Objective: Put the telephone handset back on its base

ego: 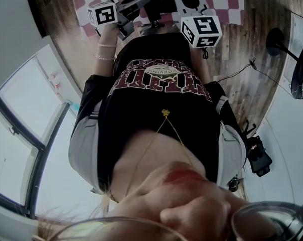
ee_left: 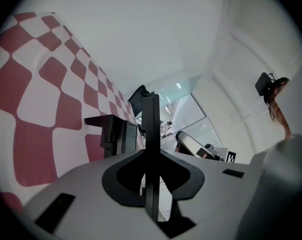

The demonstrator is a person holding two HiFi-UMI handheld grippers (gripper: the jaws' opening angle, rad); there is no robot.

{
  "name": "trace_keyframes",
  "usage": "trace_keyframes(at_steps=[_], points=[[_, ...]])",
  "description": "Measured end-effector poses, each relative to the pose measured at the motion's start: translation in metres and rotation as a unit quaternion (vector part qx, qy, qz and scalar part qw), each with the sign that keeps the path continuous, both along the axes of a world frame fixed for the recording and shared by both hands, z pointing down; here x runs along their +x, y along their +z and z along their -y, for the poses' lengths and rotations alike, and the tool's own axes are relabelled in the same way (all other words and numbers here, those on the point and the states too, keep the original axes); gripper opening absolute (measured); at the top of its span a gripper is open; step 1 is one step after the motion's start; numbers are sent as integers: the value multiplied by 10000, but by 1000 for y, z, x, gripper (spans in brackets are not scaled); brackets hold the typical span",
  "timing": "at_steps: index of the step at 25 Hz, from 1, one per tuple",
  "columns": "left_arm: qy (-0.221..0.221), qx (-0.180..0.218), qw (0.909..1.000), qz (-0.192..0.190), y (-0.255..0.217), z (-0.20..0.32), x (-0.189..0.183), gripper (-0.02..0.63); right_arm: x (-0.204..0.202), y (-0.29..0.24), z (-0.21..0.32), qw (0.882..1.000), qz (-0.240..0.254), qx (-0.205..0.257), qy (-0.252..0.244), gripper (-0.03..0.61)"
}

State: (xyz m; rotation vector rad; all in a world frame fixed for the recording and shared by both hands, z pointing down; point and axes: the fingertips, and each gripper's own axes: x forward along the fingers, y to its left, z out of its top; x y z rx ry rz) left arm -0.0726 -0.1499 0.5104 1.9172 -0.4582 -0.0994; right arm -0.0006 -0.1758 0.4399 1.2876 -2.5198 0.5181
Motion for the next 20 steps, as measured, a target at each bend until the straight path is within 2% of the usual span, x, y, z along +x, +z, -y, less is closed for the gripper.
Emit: trace_keyframes(at_steps=[9,20], points=[[39,-230,9994,255,33,11,10,80,27,18,15,9997,-83,-166,148,23],[105,-385,9983,422,56,13,12,80,35,25,14,9992,-120,-290,239,23]])
